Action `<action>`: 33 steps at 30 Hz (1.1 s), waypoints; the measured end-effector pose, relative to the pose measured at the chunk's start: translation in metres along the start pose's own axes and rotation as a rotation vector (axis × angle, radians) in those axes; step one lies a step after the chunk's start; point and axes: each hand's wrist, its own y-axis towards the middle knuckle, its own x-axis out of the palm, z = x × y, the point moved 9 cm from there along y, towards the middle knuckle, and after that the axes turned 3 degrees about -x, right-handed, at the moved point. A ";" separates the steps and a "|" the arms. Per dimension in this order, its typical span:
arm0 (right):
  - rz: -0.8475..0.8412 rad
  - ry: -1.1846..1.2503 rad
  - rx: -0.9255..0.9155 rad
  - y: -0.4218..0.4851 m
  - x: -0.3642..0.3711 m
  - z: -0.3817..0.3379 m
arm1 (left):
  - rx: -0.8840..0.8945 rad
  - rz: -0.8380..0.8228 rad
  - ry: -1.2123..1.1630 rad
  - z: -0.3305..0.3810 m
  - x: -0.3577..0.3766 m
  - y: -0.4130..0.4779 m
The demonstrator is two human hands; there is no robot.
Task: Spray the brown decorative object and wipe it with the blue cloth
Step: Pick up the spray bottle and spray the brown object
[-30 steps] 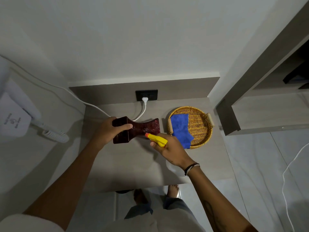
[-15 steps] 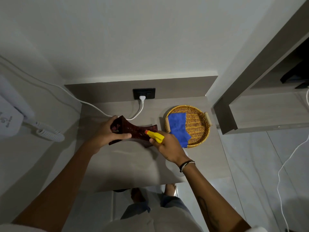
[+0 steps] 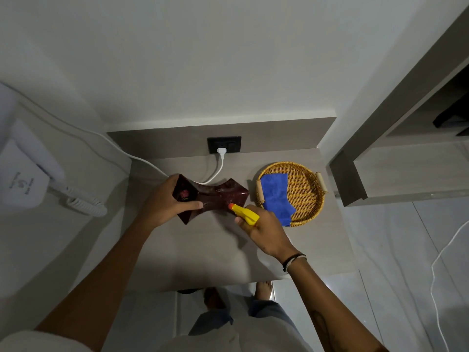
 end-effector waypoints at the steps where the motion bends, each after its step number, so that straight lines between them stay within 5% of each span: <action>1: -0.013 -0.001 -0.017 -0.002 0.003 -0.004 | -0.053 0.012 -0.038 -0.002 -0.001 0.000; 8: -0.004 -0.030 -0.062 0.000 0.010 -0.027 | -0.310 0.056 -0.238 -0.016 -0.004 -0.005; 18: -0.034 -0.041 -0.047 0.005 0.007 -0.027 | -0.439 0.073 -0.173 -0.033 0.004 -0.009; 26: -0.049 -0.064 -0.031 0.003 0.009 -0.018 | -0.301 0.074 -0.078 -0.011 0.002 -0.009; 33: 0.076 0.082 0.021 -0.002 -0.008 -0.006 | -0.433 0.169 -0.098 -0.015 -0.008 -0.019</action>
